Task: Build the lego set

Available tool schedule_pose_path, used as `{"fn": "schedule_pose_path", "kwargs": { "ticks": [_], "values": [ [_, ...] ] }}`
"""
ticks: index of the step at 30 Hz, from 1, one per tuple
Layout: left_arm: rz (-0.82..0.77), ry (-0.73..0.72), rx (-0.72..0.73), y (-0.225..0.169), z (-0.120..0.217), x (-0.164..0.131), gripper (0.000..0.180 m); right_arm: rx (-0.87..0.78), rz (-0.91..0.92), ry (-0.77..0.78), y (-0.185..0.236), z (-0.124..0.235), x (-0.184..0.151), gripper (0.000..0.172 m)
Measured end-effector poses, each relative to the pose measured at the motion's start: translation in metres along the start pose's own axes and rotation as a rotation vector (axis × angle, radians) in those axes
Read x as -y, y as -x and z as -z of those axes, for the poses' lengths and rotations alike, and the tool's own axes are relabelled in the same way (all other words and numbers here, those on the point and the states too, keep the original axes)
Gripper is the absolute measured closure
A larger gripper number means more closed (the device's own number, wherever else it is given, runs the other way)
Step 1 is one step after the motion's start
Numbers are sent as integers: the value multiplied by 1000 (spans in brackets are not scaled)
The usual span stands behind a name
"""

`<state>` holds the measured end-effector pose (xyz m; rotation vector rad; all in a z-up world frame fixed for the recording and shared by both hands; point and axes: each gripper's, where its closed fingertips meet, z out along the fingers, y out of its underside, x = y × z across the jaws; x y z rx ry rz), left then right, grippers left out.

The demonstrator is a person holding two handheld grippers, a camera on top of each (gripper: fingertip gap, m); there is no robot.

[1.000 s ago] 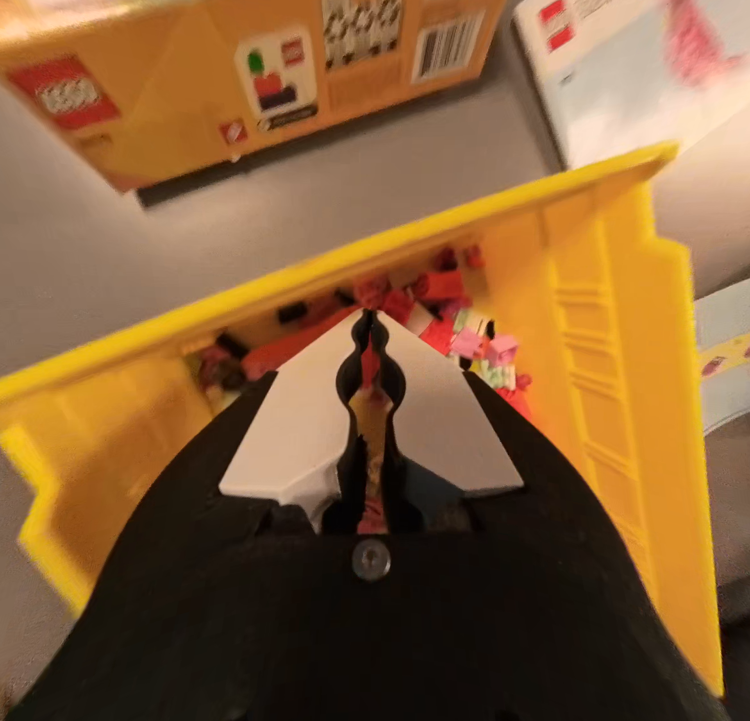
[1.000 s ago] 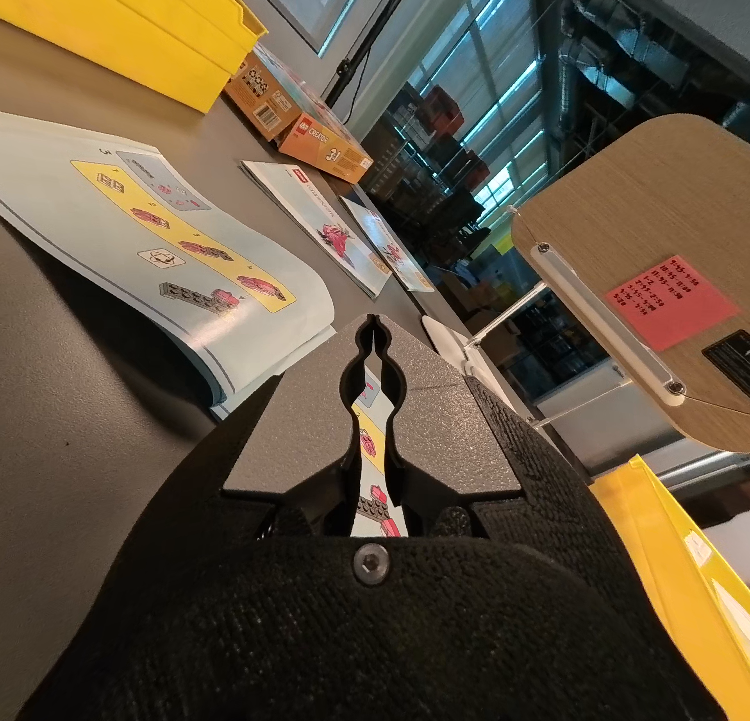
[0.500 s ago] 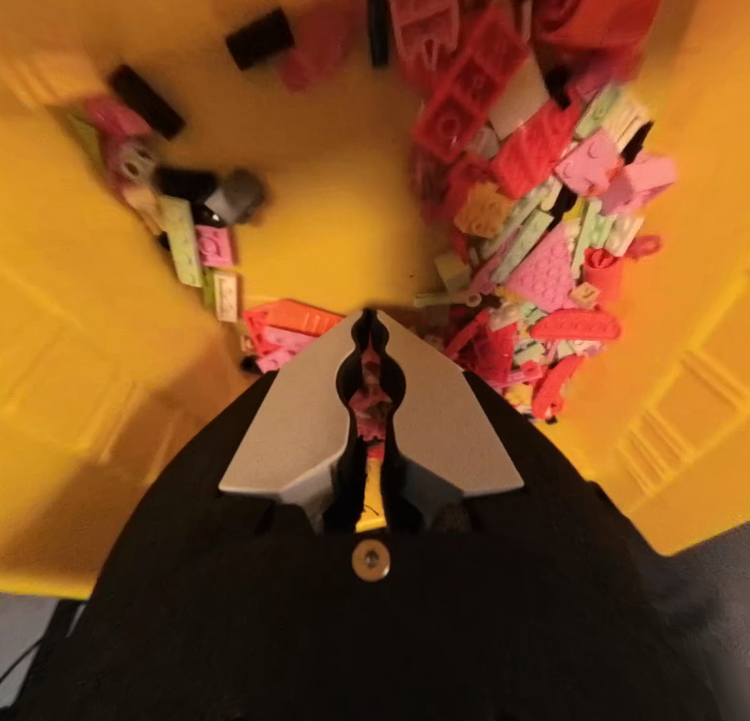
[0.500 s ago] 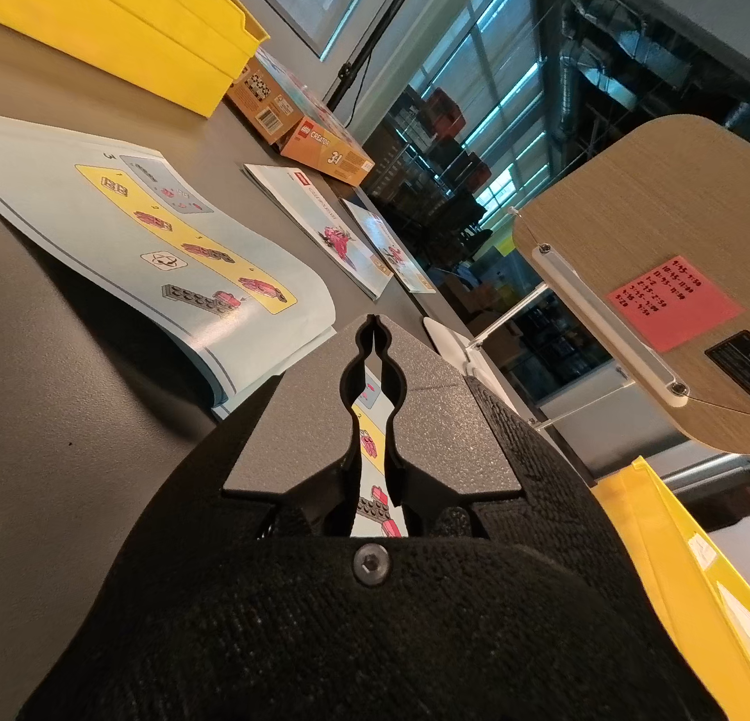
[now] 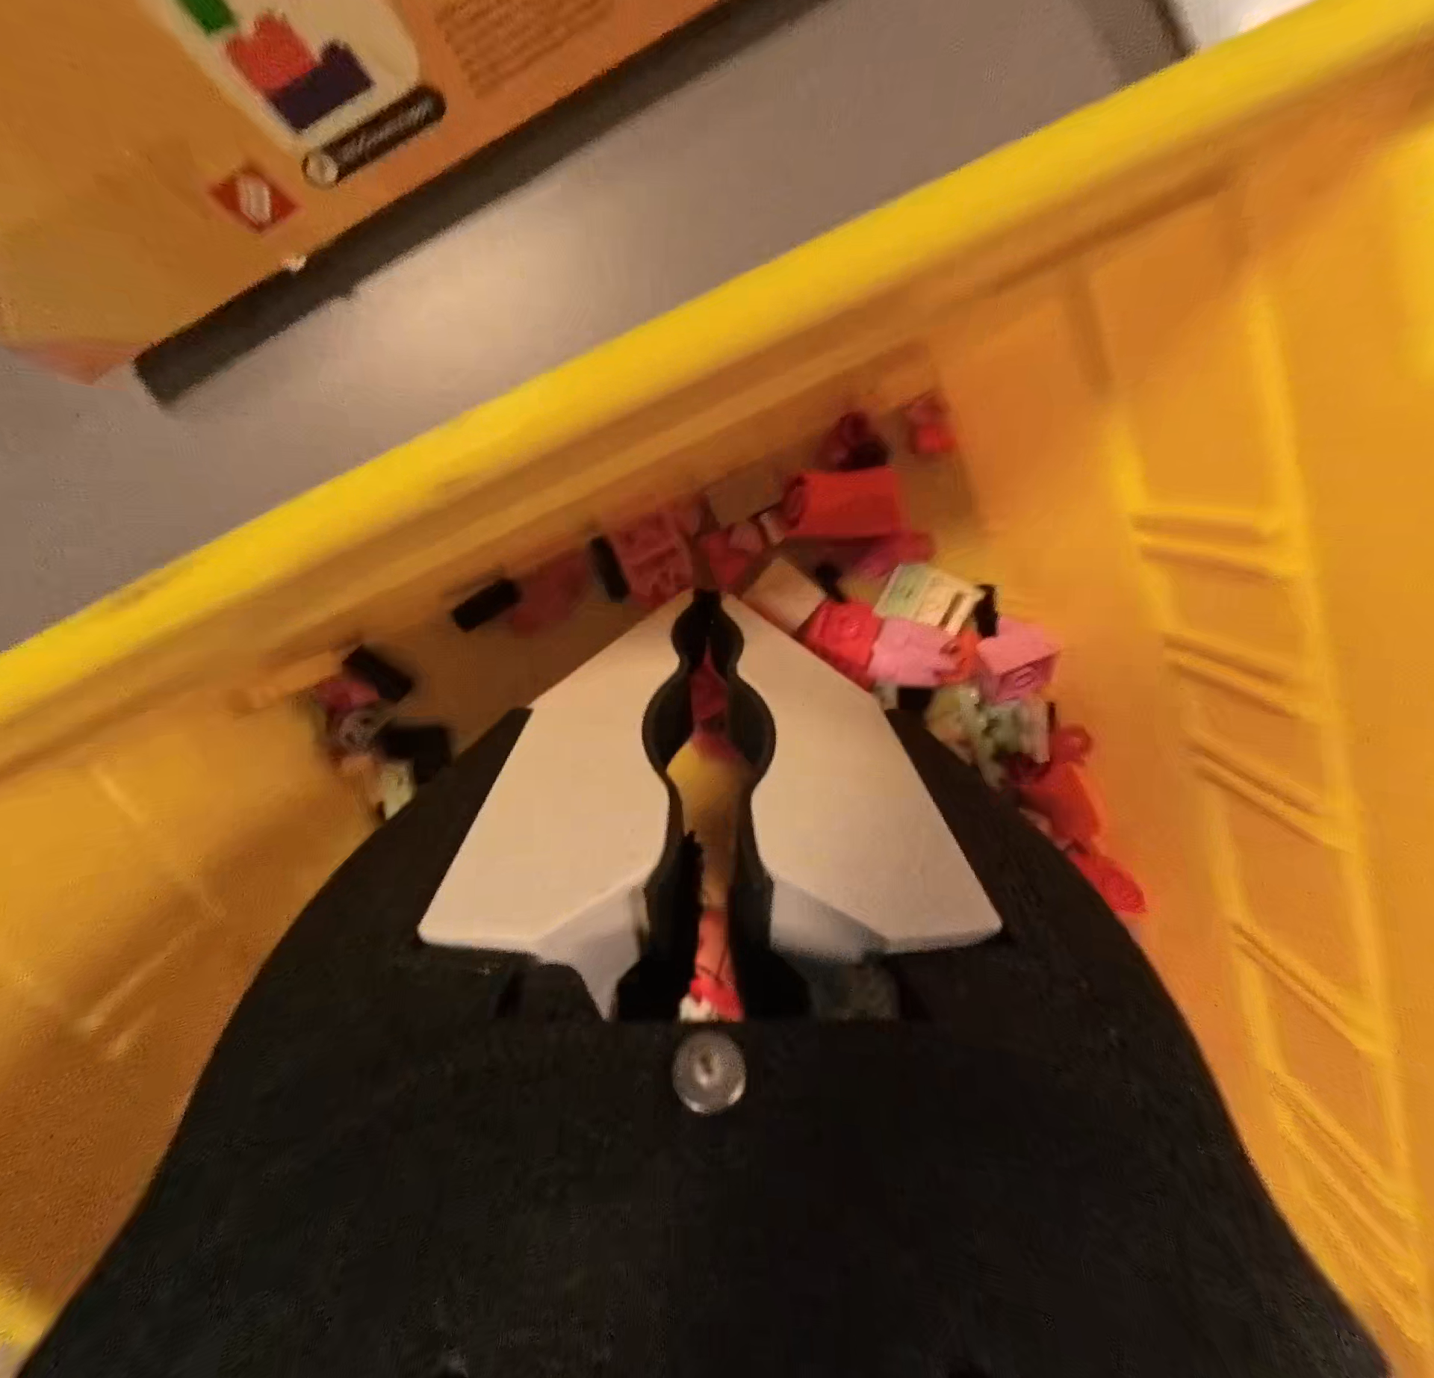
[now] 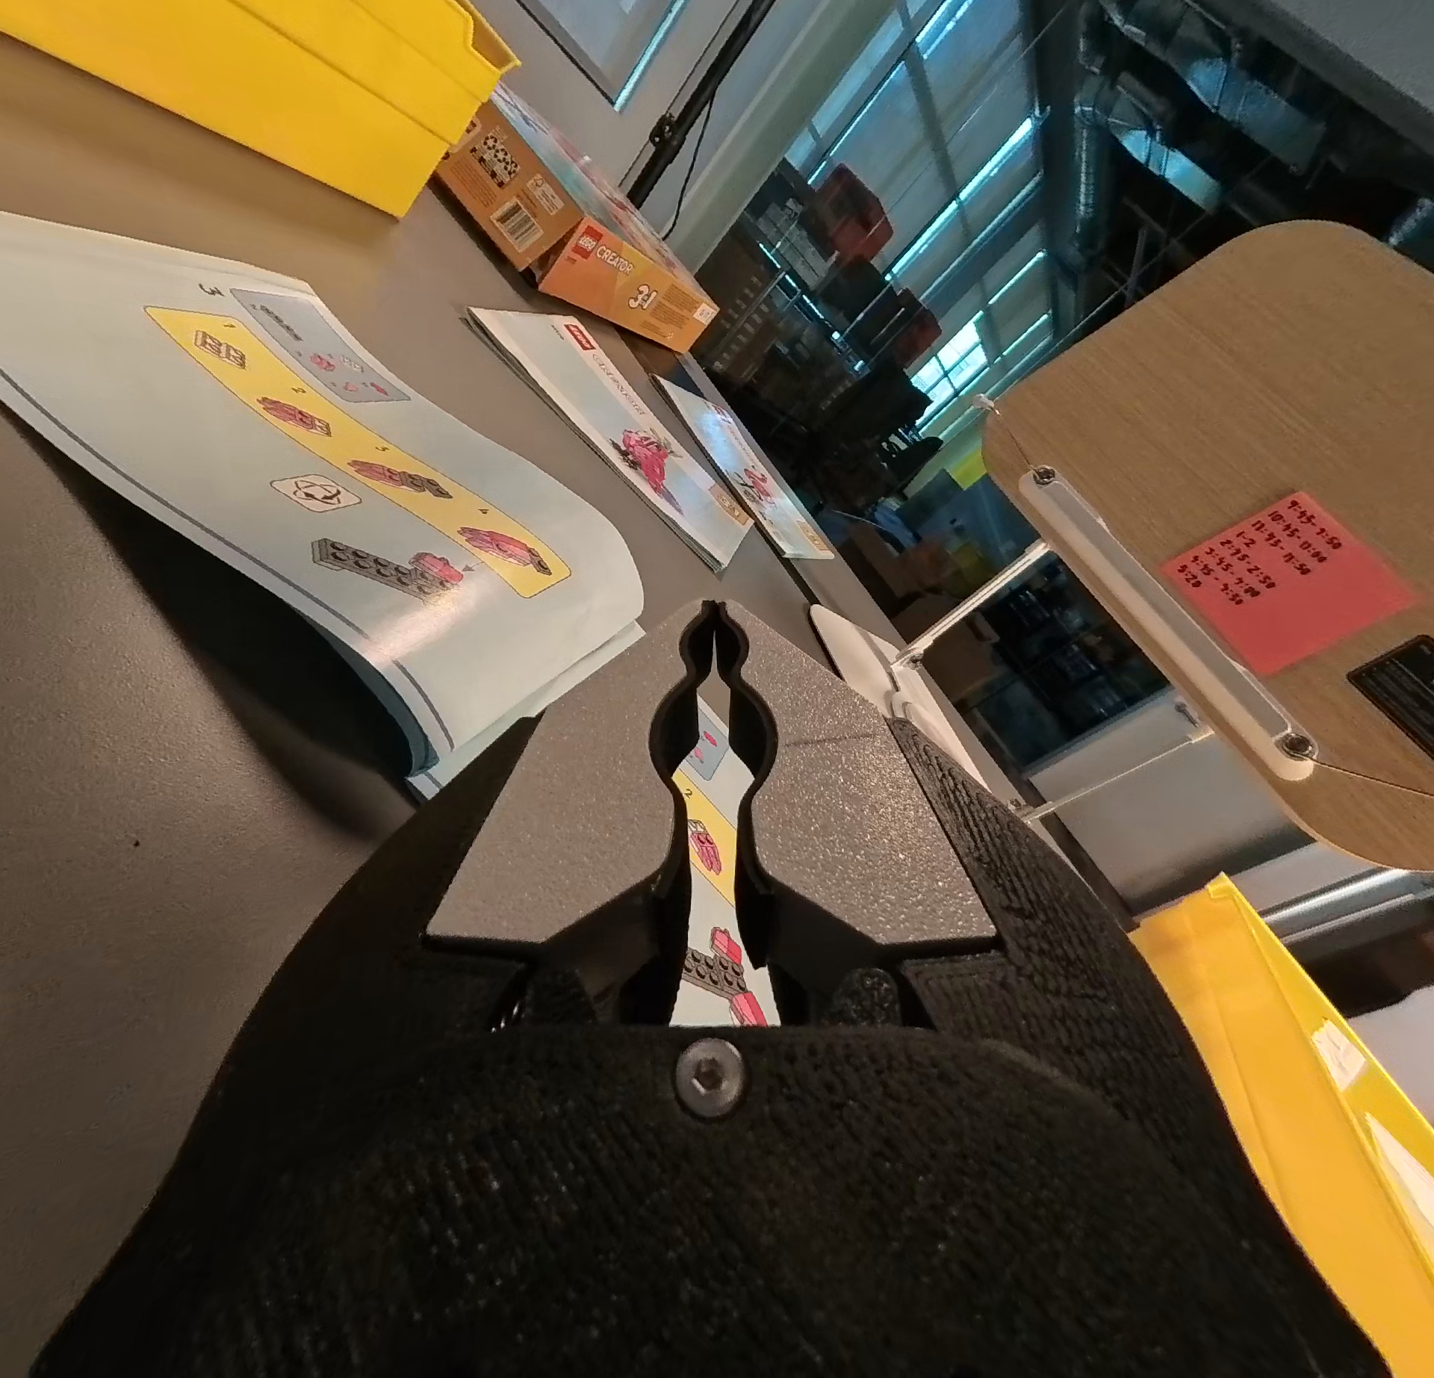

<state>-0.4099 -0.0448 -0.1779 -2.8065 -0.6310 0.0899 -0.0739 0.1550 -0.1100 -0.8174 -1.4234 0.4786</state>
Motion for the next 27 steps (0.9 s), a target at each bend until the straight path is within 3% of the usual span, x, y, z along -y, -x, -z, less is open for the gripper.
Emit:
{"fn": "schedule_pose_path", "kwargs": {
  "ticks": [4, 6, 13, 14, 15, 17, 22, 27],
  "values": [
    [22, 191, 137, 26, 8, -36, 180, 0, -4, -2, 0, 0, 0, 172],
    [16, 213, 156, 32, 12, -45, 180, 1, -5, -3, 0, 0, 0, 172],
    [37, 44, -126, 0, 29, -35, 178, 3, -3, -5, 0, 0, 1, 172],
    [26, 33, -143, -4, 32, -34, 165, 3, -3, -5, 0, 0, 1, 172],
    [7, 8, -151, -6, 34, -31, 141, 3, -3, -5, 0, 0, 1, 172],
    [-38, -34, -142, -9, 38, -26, 121, 3, -2, -5, 0, 0, 1, 172],
    [-74, 55, -46, 5, 47, -46, 107, 3, -1, -3, 0, 0, 1, 172],
    [-48, 85, -122, -8, 47, -63, 114, 5, 1, -3, 1, -1, 1, 172]
  ]
}}
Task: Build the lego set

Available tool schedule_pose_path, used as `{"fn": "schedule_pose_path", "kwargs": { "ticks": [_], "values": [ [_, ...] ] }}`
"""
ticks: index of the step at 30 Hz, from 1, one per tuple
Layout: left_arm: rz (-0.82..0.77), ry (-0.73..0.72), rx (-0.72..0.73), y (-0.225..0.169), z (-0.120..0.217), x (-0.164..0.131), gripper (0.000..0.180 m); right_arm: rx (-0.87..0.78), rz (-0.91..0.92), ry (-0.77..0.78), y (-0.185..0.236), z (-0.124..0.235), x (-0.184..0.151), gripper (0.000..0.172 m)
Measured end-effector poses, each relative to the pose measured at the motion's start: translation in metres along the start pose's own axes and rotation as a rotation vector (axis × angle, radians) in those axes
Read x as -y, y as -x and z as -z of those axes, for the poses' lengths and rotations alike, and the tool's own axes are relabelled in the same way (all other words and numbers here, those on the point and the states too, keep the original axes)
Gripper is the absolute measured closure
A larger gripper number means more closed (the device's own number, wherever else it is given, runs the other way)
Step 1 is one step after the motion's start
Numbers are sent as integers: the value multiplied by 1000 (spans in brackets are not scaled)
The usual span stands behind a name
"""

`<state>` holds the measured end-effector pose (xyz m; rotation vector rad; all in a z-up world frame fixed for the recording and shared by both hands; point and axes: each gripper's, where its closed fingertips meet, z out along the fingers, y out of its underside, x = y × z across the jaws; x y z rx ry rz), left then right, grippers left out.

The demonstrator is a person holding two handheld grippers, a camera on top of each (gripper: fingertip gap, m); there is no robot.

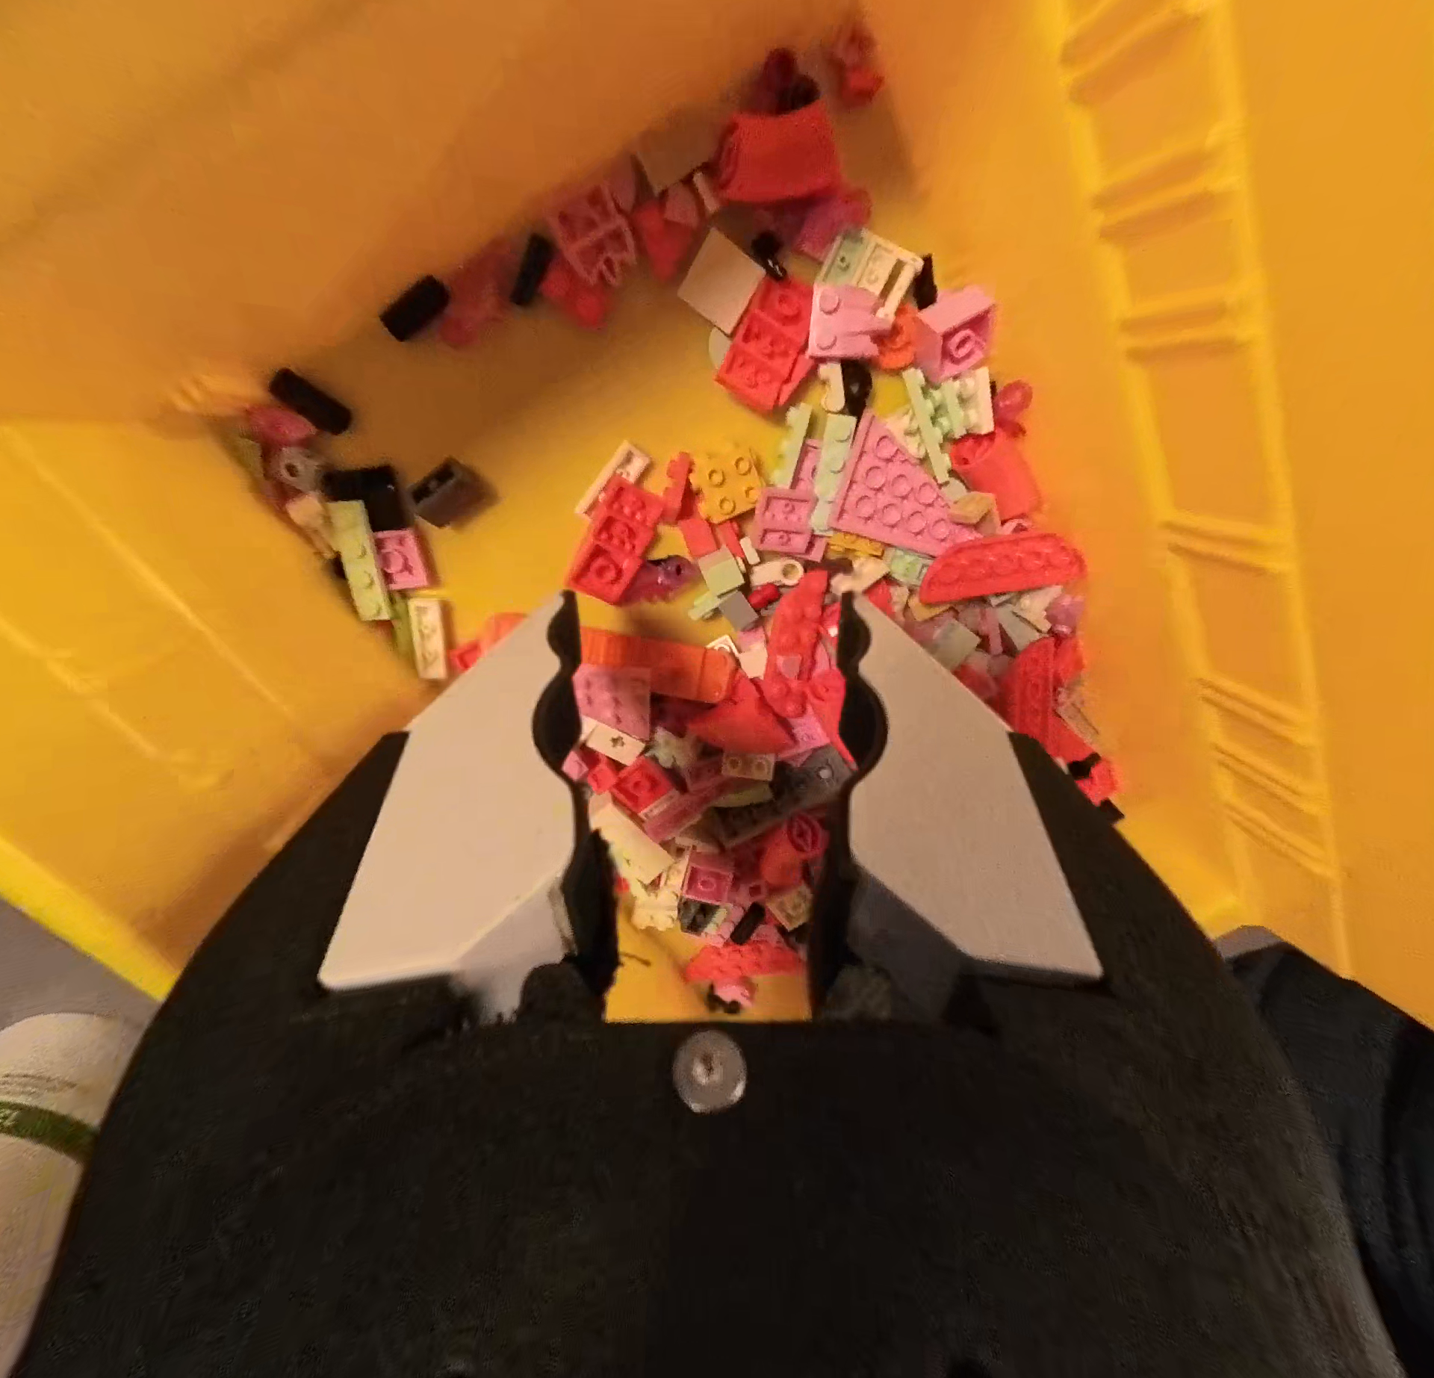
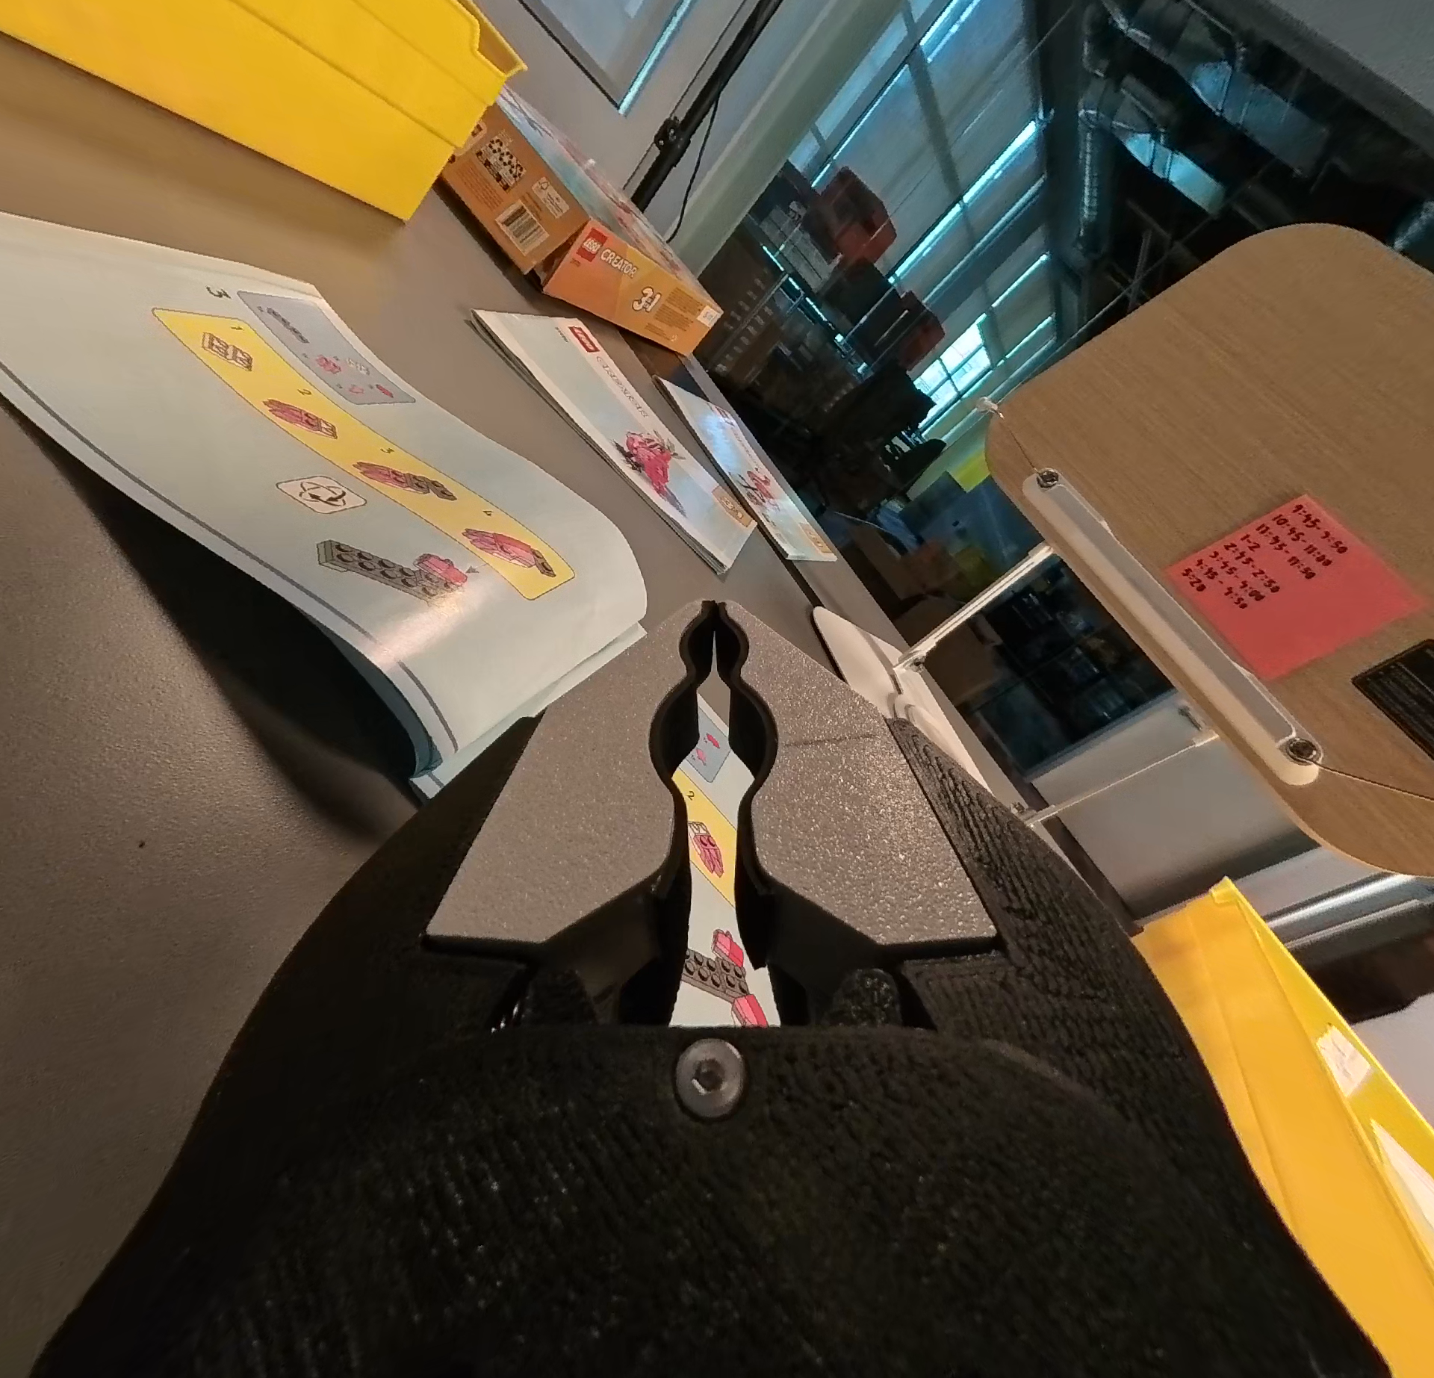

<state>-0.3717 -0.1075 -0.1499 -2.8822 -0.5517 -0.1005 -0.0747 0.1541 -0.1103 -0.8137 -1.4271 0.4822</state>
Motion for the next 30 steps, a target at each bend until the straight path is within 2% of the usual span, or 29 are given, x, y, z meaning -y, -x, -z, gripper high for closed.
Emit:
{"fn": "schedule_pose_path", "kwargs": {
  "ticks": [3, 6, 8, 12, 13, 17, 22, 25, 27, 30],
  "values": [
    [-4, 49, -9, -2, -10, -14, 121, 1, 0, -2, 0, 0, 0, 172],
    [4, 25, -67, -11, -17, -16, 131, 1, -1, -2, 0, 0, 0, 172],
    [-5, 2, -36, -7, -20, -14, 136, 1, 0, -2, 1, 0, 0, 172],
    [-23, -72, 30, 1, -15, -2, 158, 1, 0, -2, 1, 0, 1, 172],
    [-20, -94, 39, 3, -13, 2, 168, 1, 0, -3, 1, 0, 1, 172],
    [12, -180, 45, 7, -2, 19, 178, 0, -2, -3, 0, 0, 1, 172],
    [26, -213, 101, 14, 8, 26, 177, 1, -3, -4, 0, 0, 1, 172],
    [46, -195, 107, 15, 10, 22, 148, 0, -5, -5, 0, 1, 1, 172],
    [45, -234, 133, 17, 15, 23, 140, -1, -9, -7, 0, 1, 1, 172],
    [64, -379, 204, 21, 36, 26, 133, -2, -13, -12, -1, 2, 2, 172]
  ]
}}
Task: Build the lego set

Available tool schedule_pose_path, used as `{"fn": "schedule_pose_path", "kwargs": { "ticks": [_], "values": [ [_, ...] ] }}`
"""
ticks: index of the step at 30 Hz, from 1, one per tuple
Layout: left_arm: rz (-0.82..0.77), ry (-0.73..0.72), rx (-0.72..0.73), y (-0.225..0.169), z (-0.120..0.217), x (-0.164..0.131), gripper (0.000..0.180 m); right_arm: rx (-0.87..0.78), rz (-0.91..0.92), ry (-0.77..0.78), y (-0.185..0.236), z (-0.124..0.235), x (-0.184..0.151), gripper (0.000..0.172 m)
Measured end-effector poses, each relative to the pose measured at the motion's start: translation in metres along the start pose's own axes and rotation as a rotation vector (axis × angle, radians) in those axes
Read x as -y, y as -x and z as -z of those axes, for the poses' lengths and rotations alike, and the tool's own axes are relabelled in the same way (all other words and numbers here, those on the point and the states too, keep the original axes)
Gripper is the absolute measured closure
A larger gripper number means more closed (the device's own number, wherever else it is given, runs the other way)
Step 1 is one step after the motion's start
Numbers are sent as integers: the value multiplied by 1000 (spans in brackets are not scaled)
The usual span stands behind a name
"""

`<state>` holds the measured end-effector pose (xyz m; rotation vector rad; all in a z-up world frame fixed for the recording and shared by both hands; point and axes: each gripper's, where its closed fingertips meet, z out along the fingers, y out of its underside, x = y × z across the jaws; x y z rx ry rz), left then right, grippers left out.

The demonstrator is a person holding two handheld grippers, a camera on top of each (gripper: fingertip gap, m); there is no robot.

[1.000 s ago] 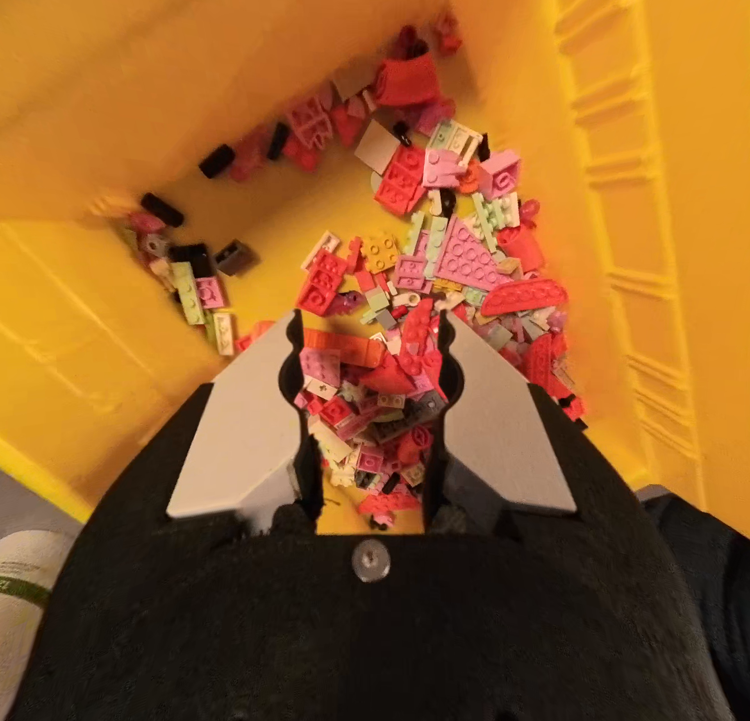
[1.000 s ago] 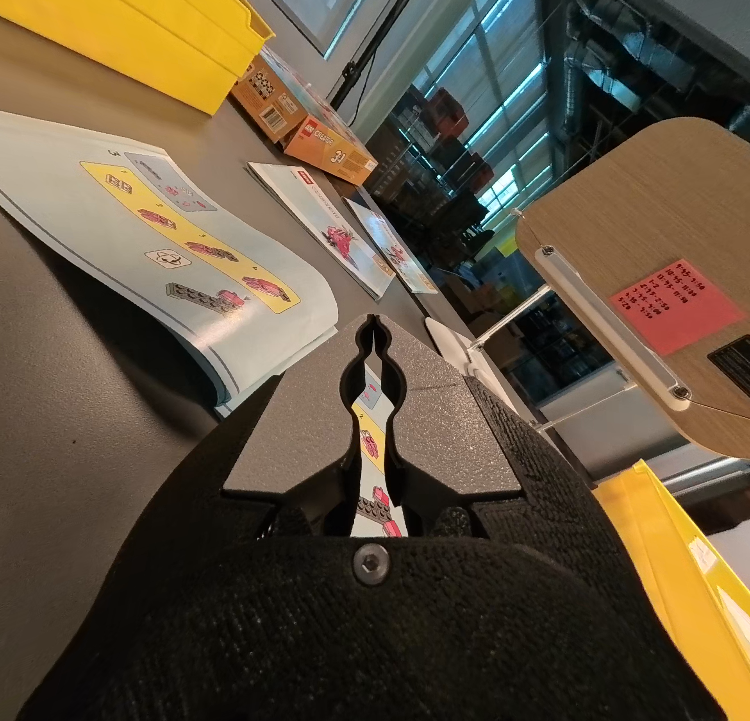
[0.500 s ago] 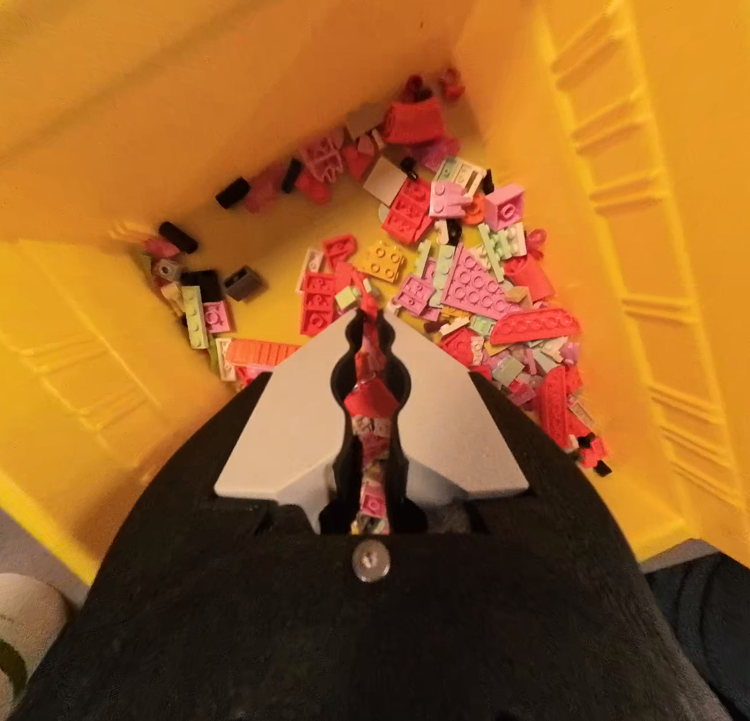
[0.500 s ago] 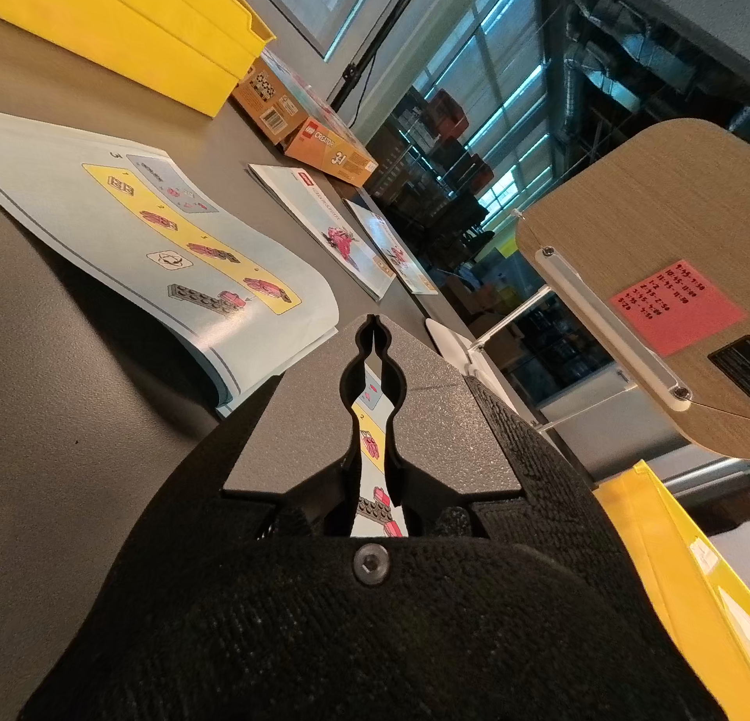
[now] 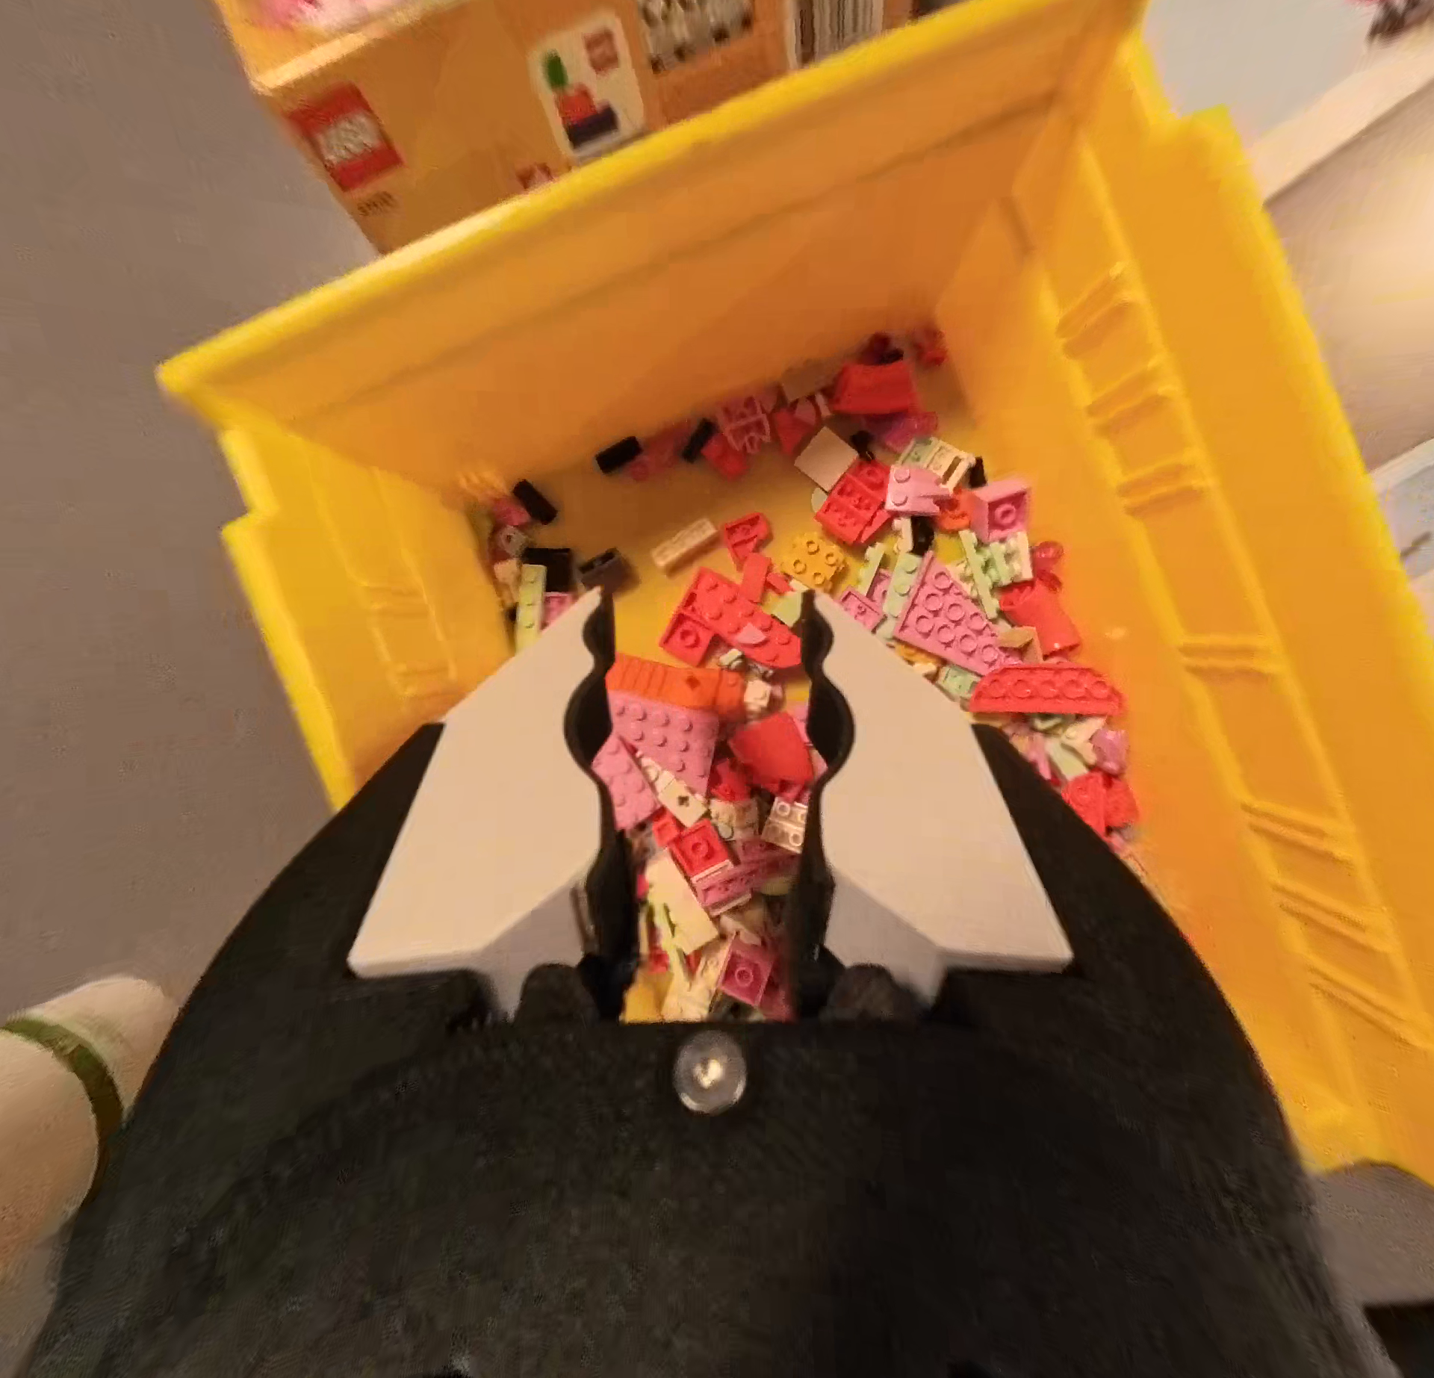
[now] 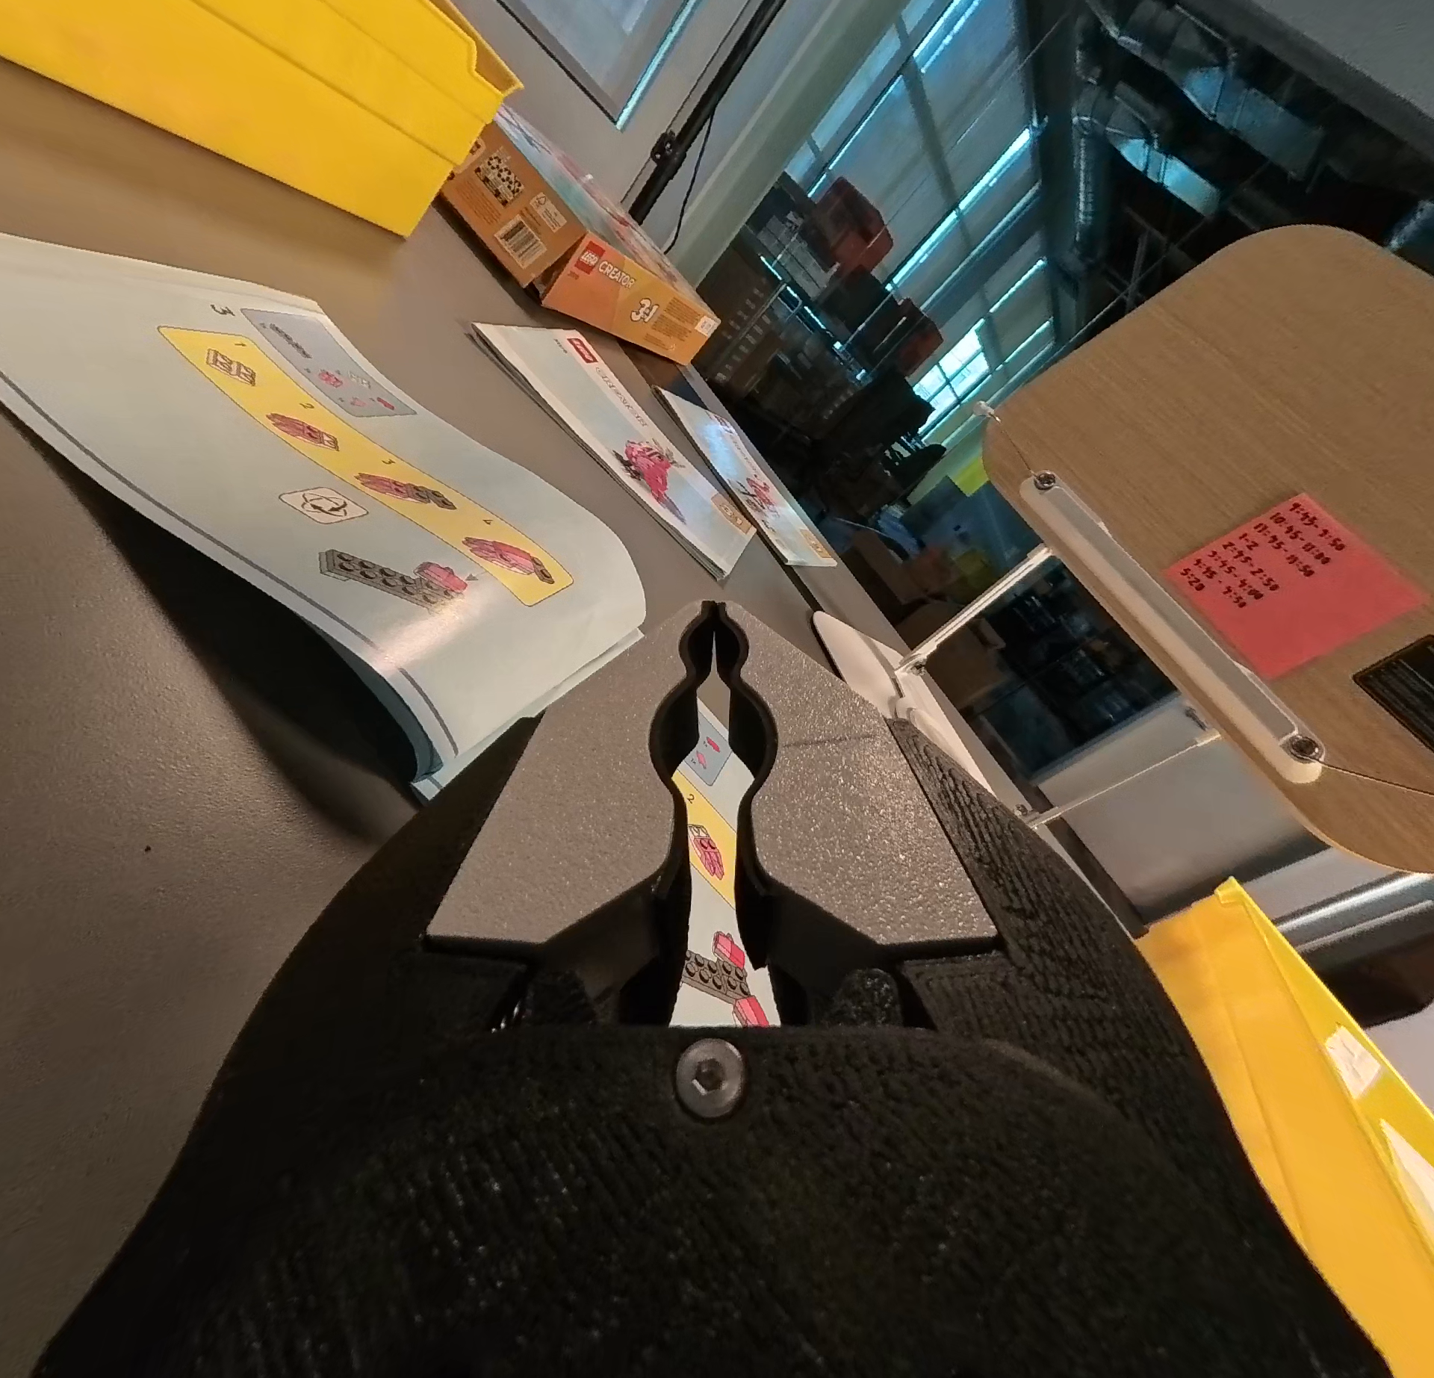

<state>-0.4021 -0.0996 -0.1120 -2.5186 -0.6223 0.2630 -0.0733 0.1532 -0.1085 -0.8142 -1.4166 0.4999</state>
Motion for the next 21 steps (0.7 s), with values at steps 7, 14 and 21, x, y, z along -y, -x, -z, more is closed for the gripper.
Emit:
{"fn": "schedule_pose_path", "kwargs": {
  "ticks": [7, 14, 21],
  "values": [
    [189, -257, 323, 53, 86, -23, 109, 0, 1, 2, 0, 0, 0, 172],
    [271, 109, 273, 61, 67, -103, 138, -2, -8, -4, -1, 1, 1, 172],
    [280, 65, 121, 33, 61, -106, 177, -4, -13, -6, -2, 1, 1, 172]
  ]
}}
